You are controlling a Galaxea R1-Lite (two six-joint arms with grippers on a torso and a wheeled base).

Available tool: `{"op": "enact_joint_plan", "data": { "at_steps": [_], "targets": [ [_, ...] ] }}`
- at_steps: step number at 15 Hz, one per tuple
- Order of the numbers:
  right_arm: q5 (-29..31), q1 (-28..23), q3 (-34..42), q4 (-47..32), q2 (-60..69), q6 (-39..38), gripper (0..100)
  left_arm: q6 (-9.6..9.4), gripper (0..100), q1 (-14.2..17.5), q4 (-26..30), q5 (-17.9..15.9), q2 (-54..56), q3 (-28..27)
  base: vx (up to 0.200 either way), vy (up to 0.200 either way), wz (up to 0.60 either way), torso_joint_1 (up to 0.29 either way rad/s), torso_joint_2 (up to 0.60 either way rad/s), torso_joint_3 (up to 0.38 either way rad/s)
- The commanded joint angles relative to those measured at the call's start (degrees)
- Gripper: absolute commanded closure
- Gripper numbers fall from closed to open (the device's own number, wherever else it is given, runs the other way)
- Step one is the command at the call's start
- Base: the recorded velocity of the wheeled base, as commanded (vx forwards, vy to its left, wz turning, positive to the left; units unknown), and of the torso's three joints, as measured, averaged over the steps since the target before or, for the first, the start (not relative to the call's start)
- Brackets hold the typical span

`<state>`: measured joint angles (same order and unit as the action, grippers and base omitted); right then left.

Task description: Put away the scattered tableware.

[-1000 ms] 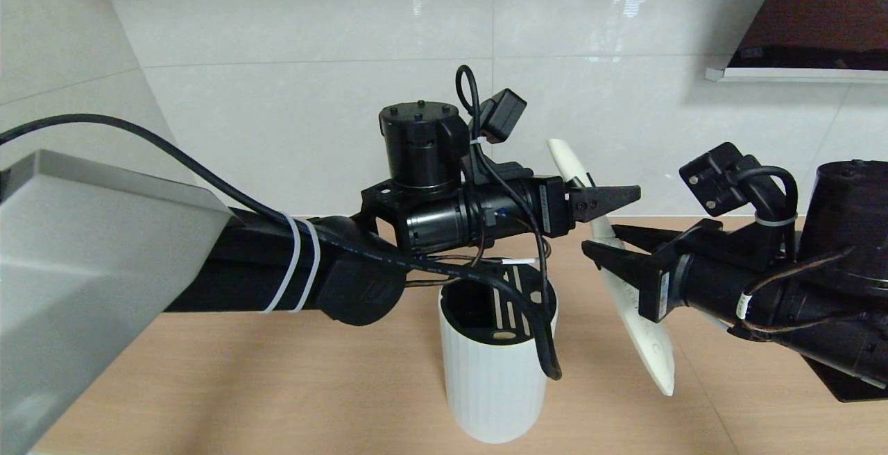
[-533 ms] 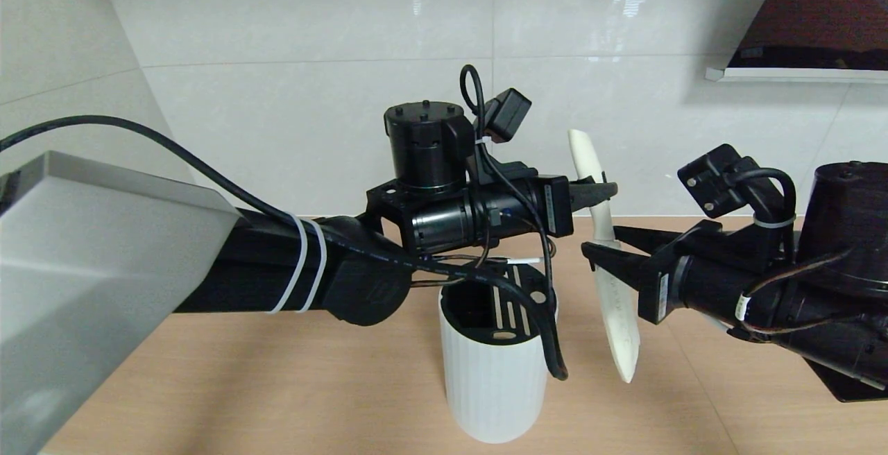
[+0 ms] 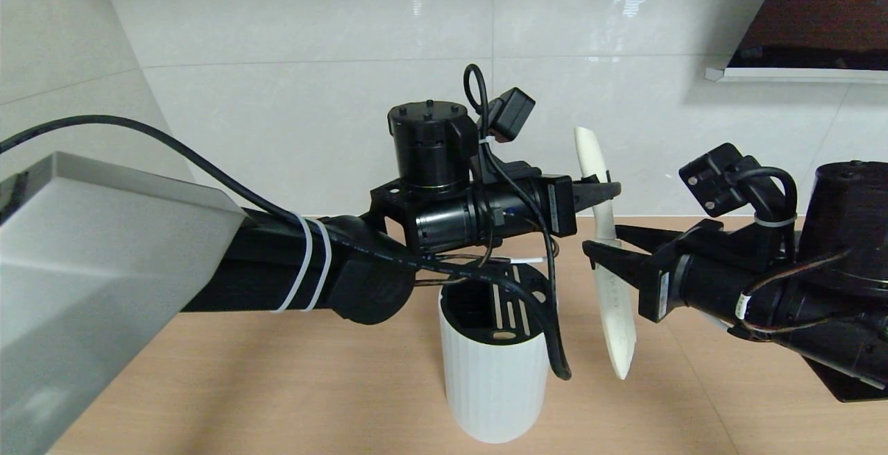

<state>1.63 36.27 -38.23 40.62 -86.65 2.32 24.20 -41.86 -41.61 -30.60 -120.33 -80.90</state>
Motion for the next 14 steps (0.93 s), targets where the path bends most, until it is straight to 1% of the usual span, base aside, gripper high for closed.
{"op": "enact_joint_plan", "data": {
  "at_steps": [1,3,4,9,11,12,13,14],
  "targets": [
    [0.2,0.0,0.0,0.0,-0.2,0.1,100,0.06,100,-0.2,-0.1,0.0,0.1,-0.4,0.000,0.000,0.00,0.000,0.00,0.000],
    [0.4,0.1,-0.1,0.0,-0.2,0.1,100,-0.03,100,-0.3,-0.1,0.1,-0.1,-0.4,0.000,0.000,0.00,0.000,0.00,0.000],
    [0.4,0.1,-0.1,0.0,-0.2,0.1,0,-0.03,100,-0.3,-0.1,0.1,-0.1,-0.5,0.000,0.000,0.00,0.000,0.00,0.000],
    [0.9,0.7,0.0,0.0,1.0,0.1,0,-0.12,100,-0.4,-0.1,0.3,0.1,-0.6,0.000,0.000,0.00,0.000,0.00,0.000],
    [1.5,0.6,-0.1,0.0,3.1,0.1,0,-0.20,100,0.1,-0.1,1.4,1.3,-0.2,0.000,0.000,0.00,0.000,0.00,0.000],
    [2.1,0.5,0.0,0.0,5.7,0.1,0,-0.20,100,2.1,-0.1,4.8,4.1,0.1,0.000,0.000,0.00,0.000,0.00,0.000],
    [2.8,0.3,0.3,0.0,7.2,0.1,0,-0.73,100,3.9,-0.4,6.1,6.2,1.2,0.000,0.000,0.00,0.000,0.00,0.000],
    [3.6,0.2,0.3,0.0,8.8,0.1,0,-1.43,100,5.8,-0.6,6.9,9.2,3.4,0.000,0.000,0.00,0.000,0.00,0.000]
  ]
}}
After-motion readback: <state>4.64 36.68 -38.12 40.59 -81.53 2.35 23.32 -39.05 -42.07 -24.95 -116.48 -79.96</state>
